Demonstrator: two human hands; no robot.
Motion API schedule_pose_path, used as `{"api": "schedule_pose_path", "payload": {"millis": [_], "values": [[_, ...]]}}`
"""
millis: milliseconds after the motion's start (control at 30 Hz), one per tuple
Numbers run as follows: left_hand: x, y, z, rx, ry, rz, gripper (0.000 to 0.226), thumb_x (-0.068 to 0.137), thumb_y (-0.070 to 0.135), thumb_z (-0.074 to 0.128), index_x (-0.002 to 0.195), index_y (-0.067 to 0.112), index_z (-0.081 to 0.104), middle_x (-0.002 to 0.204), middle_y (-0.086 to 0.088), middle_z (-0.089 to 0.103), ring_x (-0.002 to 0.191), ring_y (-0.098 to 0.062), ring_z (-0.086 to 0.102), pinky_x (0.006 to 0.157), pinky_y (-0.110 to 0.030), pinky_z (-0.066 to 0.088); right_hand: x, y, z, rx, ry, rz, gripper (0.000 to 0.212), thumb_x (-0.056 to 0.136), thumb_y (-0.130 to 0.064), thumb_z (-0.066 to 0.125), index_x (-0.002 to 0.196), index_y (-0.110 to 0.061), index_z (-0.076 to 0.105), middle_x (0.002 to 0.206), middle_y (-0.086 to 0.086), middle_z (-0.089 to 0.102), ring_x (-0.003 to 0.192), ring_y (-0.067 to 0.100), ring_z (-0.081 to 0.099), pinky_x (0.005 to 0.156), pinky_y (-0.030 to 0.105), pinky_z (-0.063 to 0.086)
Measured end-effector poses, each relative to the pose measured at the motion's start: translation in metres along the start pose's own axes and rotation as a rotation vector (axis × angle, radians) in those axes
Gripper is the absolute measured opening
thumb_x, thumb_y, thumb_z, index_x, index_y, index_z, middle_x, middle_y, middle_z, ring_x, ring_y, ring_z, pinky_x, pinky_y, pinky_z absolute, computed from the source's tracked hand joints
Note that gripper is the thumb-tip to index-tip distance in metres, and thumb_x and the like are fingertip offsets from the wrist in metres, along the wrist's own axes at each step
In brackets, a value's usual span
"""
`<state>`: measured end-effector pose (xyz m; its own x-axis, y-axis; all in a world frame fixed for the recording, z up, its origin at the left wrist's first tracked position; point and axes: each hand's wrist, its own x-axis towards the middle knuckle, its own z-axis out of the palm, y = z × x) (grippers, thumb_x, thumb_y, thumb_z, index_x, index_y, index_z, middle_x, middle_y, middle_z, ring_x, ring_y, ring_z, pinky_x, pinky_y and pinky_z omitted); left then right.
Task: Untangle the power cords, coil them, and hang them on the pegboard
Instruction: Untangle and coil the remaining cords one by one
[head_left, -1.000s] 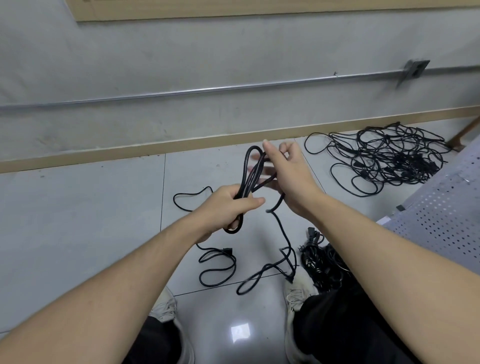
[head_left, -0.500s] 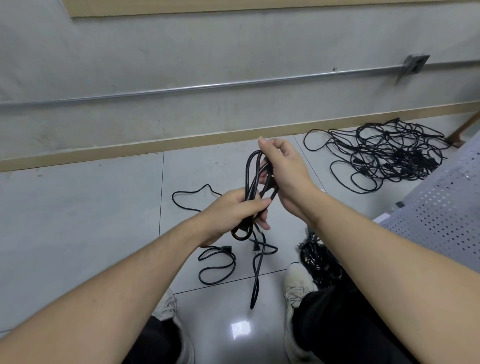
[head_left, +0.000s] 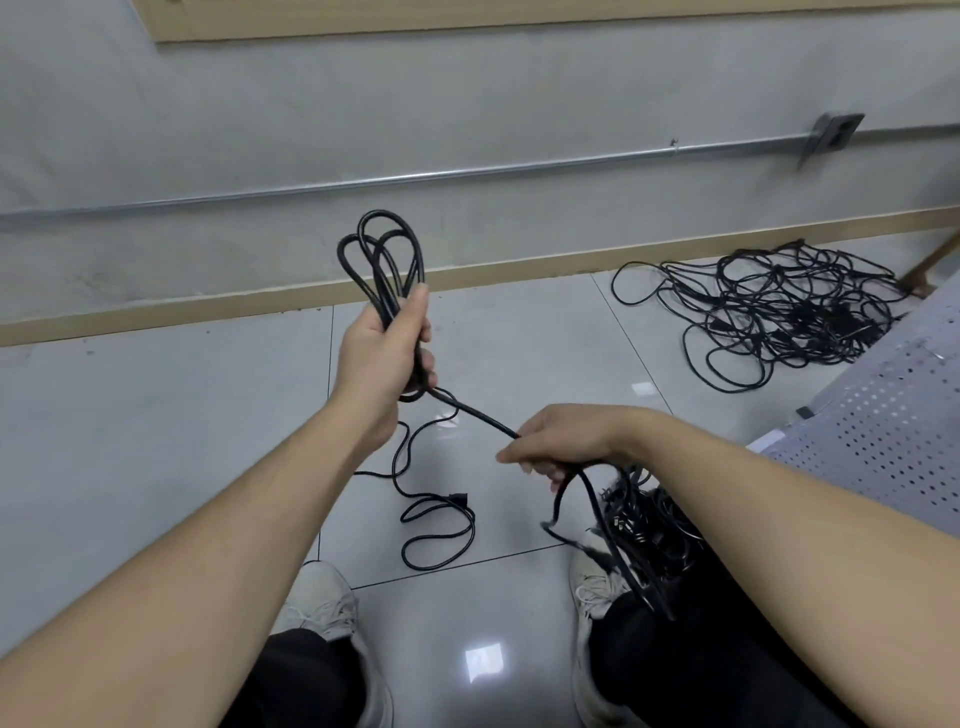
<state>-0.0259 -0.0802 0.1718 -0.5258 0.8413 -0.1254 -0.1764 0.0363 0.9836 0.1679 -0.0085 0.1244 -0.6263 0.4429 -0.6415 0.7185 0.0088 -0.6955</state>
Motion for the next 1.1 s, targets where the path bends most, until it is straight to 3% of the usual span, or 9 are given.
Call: {"api": "schedule_pose_path", "payload": {"millis": [100, 167, 300, 433, 533, 633, 833, 933, 1100], "values": [[0.005, -0.01, -0.012, 0.325, 0.013, 0.058, 0.025, 0.098, 0.042, 0.067, 0.083, 0.022, 0.066, 0.069, 0.002, 0.05, 0.049, -0.017, 0.045, 0.047, -0.024, 0.041, -0.002, -0.006, -0.009, -0.145, 0.238, -0.024, 0.029, 0.088, -0.043, 0.075, 0.075, -0.019, 0.066, 0.061, -0.005, 0.05, 0.054, 0.009, 0.046, 0.058, 0.016, 0.046], [0.003, -0.019, -0.012, 0.564, -0.028, 0.088, 0.028, 0.089, 0.055, 0.071, 0.081, 0.028, 0.07, 0.06, 0.008, 0.053, 0.052, -0.017, 0.047, 0.053, -0.027, 0.043, -0.002, -0.014, -0.009, -0.201, 0.362, -0.117, 0.024, 0.087, -0.039, 0.077, 0.079, -0.019, 0.069, 0.059, -0.006, 0.053, 0.044, 0.003, 0.044, 0.046, 0.013, 0.034], [0.0, -0.021, -0.01, 0.898, -0.166, 0.076, 0.053, 0.058, 0.087, 0.066, 0.087, 0.042, 0.07, 0.069, 0.013, 0.065, 0.066, -0.011, 0.059, 0.066, -0.031, 0.05, -0.005, -0.022, -0.01, -0.099, 0.476, -0.268, 0.009, 0.086, -0.028, 0.08, 0.082, -0.023, 0.074, 0.066, -0.007, 0.062, 0.053, 0.004, 0.049, 0.052, 0.017, 0.037], [-0.009, -0.02, 0.001, 1.18, -0.292, 0.091, 0.053, 0.056, 0.078, 0.078, 0.091, 0.041, 0.065, 0.08, 0.016, 0.063, 0.08, -0.006, 0.061, 0.071, -0.029, 0.05, -0.014, -0.022, -0.01, 0.065, 0.45, -0.351, 0.012, 0.082, -0.014, 0.082, 0.079, -0.023, 0.075, 0.08, 0.002, 0.074, 0.068, 0.008, 0.059, 0.068, 0.021, 0.043], [-0.014, -0.029, 0.008, 1.322, -0.348, 0.176, 0.025, 0.079, 0.058, 0.073, 0.092, 0.038, 0.065, 0.075, 0.014, 0.058, 0.088, -0.016, 0.063, 0.068, -0.03, 0.041, -0.013, -0.023, -0.008, 0.236, 0.499, -0.446, 0.026, 0.084, -0.004, 0.08, 0.08, -0.015, 0.057, 0.058, -0.009, 0.06, 0.045, 0.004, 0.046, 0.049, 0.017, 0.036], [-0.014, -0.035, 0.009, 1.34, -0.34, 0.172, 0.016, 0.092, 0.04, 0.057, 0.076, 0.036, 0.055, 0.073, 0.012, 0.056, 0.091, -0.024, 0.061, 0.071, -0.032, 0.038, -0.013, -0.025, -0.012, 0.216, 0.516, -0.463, 0.033, 0.085, -0.008, 0.08, 0.089, -0.019, 0.05, 0.058, -0.005, 0.048, 0.045, 0.01, 0.031, 0.043, 0.023, 0.028], [-0.005, -0.032, -0.007, 1.137, -0.303, 0.008, 0.024, 0.098, 0.048, 0.052, 0.09, 0.028, 0.062, 0.075, 0.008, 0.063, 0.078, -0.024, 0.061, 0.069, -0.032, 0.043, -0.011, -0.014, -0.02, -0.078, 0.496, -0.15, 0.045, 0.081, -0.027, 0.083, 0.111, -0.022, 0.05, 0.087, -0.001, 0.058, 0.053, 0.008, 0.048, 0.047, 0.021, 0.039], [0.005, -0.032, -0.017, 0.945, -0.255, -0.077, 0.031, 0.097, 0.045, 0.056, 0.08, 0.02, 0.059, 0.07, 0.001, 0.065, 0.062, -0.024, 0.058, 0.065, -0.033, 0.043, -0.012, -0.009, -0.03, -0.21, 0.449, -0.033, 0.035, 0.08, -0.039, 0.083, 0.095, -0.02, 0.058, 0.082, -0.001, 0.063, 0.06, 0.013, 0.051, 0.056, 0.025, 0.04], [0.013, -0.03, -0.02, 0.695, -0.194, -0.182, 0.032, 0.098, 0.038, 0.058, 0.074, 0.017, 0.054, 0.062, -0.001, 0.061, 0.055, -0.023, 0.052, 0.063, -0.034, 0.041, -0.017, -0.01, -0.035, -0.256, 0.39, -0.066, 0.03, 0.086, -0.044, 0.076, 0.071, -0.019, 0.068, 0.063, -0.006, 0.054, 0.056, 0.013, 0.045, 0.056, 0.024, 0.037]]}}
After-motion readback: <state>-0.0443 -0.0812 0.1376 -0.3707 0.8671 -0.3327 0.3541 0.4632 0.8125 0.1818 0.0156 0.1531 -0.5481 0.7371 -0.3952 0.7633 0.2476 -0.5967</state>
